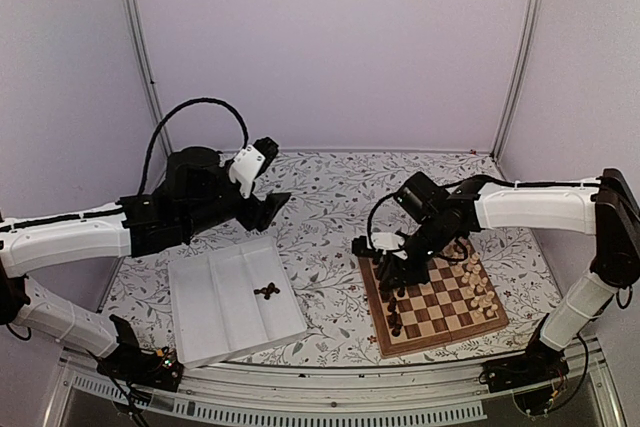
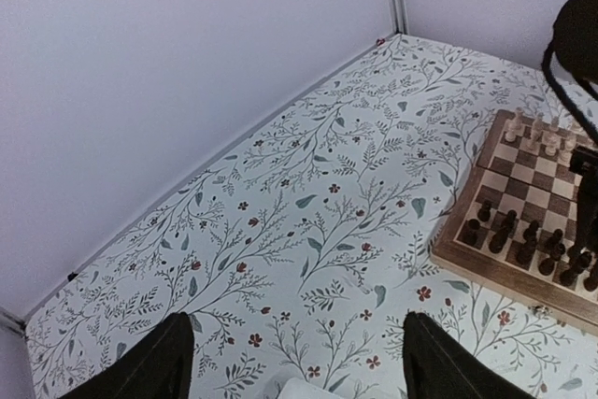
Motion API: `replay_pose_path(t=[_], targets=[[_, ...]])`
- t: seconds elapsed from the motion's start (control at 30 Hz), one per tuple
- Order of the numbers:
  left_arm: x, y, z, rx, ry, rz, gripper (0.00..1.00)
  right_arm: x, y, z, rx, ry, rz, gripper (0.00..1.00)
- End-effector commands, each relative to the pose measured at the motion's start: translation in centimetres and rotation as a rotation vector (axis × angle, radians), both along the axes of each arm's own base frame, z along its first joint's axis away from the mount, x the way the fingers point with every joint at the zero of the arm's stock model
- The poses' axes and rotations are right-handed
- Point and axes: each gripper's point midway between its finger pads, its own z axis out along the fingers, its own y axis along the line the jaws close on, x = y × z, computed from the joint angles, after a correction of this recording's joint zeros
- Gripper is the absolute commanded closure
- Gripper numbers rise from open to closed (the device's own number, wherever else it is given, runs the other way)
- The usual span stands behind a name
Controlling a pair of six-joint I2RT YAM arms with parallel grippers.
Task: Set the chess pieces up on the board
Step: Place the chess piece on the chessboard, then pick up the chess piece from the storage box.
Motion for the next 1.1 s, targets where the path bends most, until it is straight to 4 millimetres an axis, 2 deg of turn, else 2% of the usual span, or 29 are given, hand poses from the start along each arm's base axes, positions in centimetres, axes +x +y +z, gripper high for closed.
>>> replay_pose_path(t=[0.0, 0.1, 0.23, 0.37, 0.47, 0.67, 0.8, 0.9, 1.07], targets=[[0.2, 1.2, 0.4, 0.017, 0.037, 0.105, 0.23, -0.2, 1.3, 5.7, 0.091, -0.023, 0.030, 0.73], [-0.9, 2.0, -1.4, 0.040, 0.182, 0.155, 0.32, -0.1, 1.0, 8.1, 0.122, -0.074, 0.022, 0.69], [-3.9, 4.1, -6.6, 0.144, 0.461, 0.196, 0.41, 0.6, -0.3, 9.4, 0.144, -0.127, -0.017, 0.67], [-7.2, 4.1, -10.9, 0.251, 0.696, 0.143, 0.50, 1.5, -1.0, 10.4, 0.179, -0.166, -0.045, 0.67], [-8.1, 4.1, -13.4, 0.357, 0.751, 0.091, 0.51, 1.6, -1.1, 11.3, 0.213, -0.183, -0.047, 0.67], [-8.5, 2.5, -17.2, 0.463, 0.832, -0.001, 0.52, 1.1, -1.4, 11.2, 0.235, -0.188, -0.047, 0.66], [-7.8, 2.5, -19.4, 0.538, 0.842, 0.029, 0.50, 0.9, -1.8, 11.4, 0.243, -0.207, -0.061, 0.66], [-6.8, 2.5, -20.4, 0.575, 0.824, 0.055, 0.50, 1.0, -2.1, 11.6, 0.248, -0.226, -0.068, 0.65], [-6.3, 2.1, -22.2, 0.612, 0.838, 0.065, 0.50, 0.9, -2.3, 11.7, 0.250, -0.234, -0.076, 0.65]])
